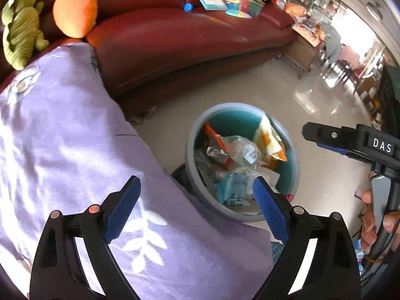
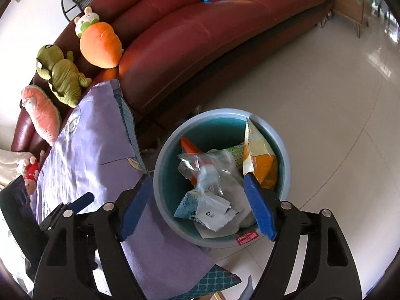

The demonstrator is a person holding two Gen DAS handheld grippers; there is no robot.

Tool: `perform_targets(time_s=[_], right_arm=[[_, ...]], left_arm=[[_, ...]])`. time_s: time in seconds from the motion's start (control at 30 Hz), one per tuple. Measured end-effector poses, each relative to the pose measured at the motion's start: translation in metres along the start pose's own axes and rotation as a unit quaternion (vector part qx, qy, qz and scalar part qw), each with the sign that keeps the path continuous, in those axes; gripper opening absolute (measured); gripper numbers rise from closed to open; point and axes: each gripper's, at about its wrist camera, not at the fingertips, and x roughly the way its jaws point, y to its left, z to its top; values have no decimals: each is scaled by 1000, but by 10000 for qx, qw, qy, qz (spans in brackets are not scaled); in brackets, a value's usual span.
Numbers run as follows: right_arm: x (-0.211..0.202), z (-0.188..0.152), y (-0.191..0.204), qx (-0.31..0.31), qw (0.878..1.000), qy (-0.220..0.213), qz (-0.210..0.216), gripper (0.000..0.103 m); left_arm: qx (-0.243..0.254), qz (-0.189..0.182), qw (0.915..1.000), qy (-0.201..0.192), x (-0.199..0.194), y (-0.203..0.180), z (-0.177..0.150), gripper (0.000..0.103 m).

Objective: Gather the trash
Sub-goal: 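Move both open tools back from the bucket toward the table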

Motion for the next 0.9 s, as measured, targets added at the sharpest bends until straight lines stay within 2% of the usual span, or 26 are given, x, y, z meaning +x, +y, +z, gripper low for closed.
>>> perform_targets(time_s=[0.33,0.43,0.63,0.9], right_arm=[[-13,-15,13,-267,9995,126,-82,95],[-22,-23,24,-512,9986,94,-121,96],[-41,-40,44,-880,9957,-34,-294,96],[-64,-66,61,-1092,9922,-198,-574,96]], left_arm=[[-150,62,9996,243,-9,10,-8,95],[-200,5,9994,278,-17,15,-12,99],[-283,113,9992,239,-36,25,-22,99],[-383,249,9989,-43,-73,38,-40,99]])
